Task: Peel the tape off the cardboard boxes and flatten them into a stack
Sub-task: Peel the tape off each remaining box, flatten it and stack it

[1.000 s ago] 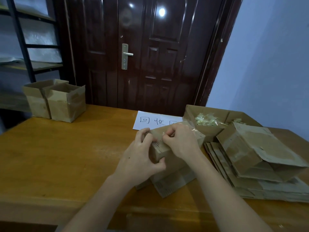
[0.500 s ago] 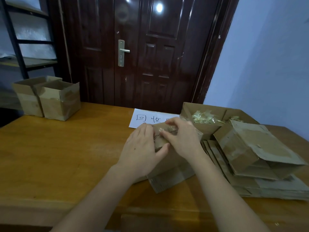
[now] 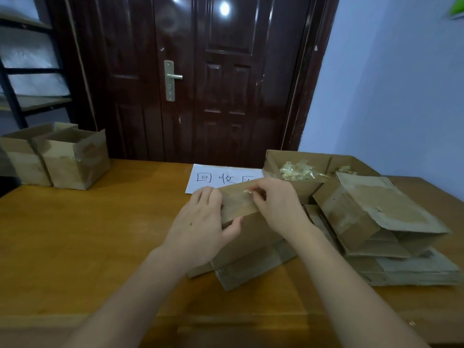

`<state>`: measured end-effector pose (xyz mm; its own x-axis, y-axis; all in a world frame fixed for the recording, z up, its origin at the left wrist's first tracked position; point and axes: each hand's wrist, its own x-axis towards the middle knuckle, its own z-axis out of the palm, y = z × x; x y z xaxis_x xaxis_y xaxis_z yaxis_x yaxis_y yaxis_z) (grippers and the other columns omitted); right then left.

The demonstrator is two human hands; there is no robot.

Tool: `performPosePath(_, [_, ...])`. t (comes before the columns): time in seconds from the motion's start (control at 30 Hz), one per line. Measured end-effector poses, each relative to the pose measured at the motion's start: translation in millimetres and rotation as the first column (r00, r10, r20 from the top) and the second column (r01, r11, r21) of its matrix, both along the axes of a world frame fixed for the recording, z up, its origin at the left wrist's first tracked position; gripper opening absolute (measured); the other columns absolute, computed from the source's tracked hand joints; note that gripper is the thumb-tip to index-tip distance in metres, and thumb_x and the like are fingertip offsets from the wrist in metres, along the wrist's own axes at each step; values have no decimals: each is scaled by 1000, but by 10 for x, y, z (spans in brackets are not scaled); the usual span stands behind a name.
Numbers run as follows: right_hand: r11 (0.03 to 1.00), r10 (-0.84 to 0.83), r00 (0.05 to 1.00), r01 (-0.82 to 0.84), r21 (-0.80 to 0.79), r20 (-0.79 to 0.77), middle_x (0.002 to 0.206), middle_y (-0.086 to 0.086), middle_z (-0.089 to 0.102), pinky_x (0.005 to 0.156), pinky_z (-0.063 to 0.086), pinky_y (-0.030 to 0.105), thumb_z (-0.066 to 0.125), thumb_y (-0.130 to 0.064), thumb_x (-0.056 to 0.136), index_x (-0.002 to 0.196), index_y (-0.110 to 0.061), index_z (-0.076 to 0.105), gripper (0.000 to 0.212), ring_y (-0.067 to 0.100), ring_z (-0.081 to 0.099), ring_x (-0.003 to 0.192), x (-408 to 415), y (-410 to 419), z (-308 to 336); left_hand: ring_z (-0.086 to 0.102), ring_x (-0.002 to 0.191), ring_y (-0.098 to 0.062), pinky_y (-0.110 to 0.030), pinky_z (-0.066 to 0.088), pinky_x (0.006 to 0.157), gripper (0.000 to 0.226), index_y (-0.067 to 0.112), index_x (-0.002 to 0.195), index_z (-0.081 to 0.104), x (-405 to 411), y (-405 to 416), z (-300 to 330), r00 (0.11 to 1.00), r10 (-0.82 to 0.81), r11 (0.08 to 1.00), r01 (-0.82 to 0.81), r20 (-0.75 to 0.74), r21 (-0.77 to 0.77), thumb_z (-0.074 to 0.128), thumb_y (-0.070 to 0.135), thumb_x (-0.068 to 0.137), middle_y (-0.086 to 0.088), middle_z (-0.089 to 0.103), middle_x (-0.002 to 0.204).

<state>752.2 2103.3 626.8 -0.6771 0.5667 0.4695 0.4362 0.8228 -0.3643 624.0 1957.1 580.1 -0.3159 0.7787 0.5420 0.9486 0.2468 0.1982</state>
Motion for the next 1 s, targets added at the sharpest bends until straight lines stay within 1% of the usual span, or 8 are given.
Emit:
performPosePath(0.17, [979,59,993,-76,-189,-99,110,-6,71,93,46,28,65,-34,97,99,-22,79,19,13,59,109,49,33,-33,38,103,-5,-22,46,83,46,32,106,37,-8,24,-19,999,28,999,-27,26,-25,29,74,88,14,41,111])
performPosePath(0.27, [982,-101,995,102,-158,12,148,1,51,115,34,41,68,-45,94,113,-21,75,32,23,36,141,-14,48,-55,38,104,-2,-17,45,81,42,36,107,34,14,19,-26,997,36,998,-32,64,-57,33,74,88,17,39,115])
performPosePath(0.33, [974,-125,992,127,-188,25,149,1,49,119,30,46,68,-46,93,107,-22,75,28,23,30,145,-51,47,-75,38,103,-1,-14,42,76,44,38,108,33,13,14,-15,996,30,998,-25,80,-57,30,76,85,19,37,113])
performPosePath(0.5, [971,-174,970,139,-197,-170,95,-10,62,74,47,23,64,-23,97,86,-25,59,12,11,59,100,-60,43,-82,38,104,-2,-23,48,84,48,35,108,36,7,-17,23,997,38,997,-33,64,-75,26,75,86,18,38,112])
performPosePath(0.63, [981,-192,939,175,-84,-286,81,-4,64,74,55,41,66,-10,94,86,-16,61,11,18,61,79,67,204,-8,38,106,-5,-26,45,89,50,30,107,39,25,-23,53,997,46,995,-41,58,-87,26,74,88,15,38,112])
performPosePath(0.83, [996,64,996,-61,-66,53,78,-5,66,76,42,31,57,-34,102,83,-18,71,28,10,56,75,20,118,5,40,94,-13,-28,35,79,44,27,96,38,73,-14,273,997,79,978,-74,18,-194,30,68,85,11,41,98])
performPosePath(0.9, [982,59,997,-66,-176,-50,98,-6,72,83,47,27,60,-25,102,105,-21,73,14,8,62,89,23,102,21,44,96,-16,-31,37,85,47,26,96,38,132,52,400,990,128,956,-138,-55,-260,25,68,80,8,44,98])
performPosePath(1.0, [967,-91,994,74,-244,-61,131,-5,64,105,43,35,65,-27,96,126,-24,65,31,18,50,128,-1,155,39,49,121,-24,-41,35,111,59,20,116,49,266,287,487,985,110,929,-150,-134,-339,33,68,87,-3,55,124])
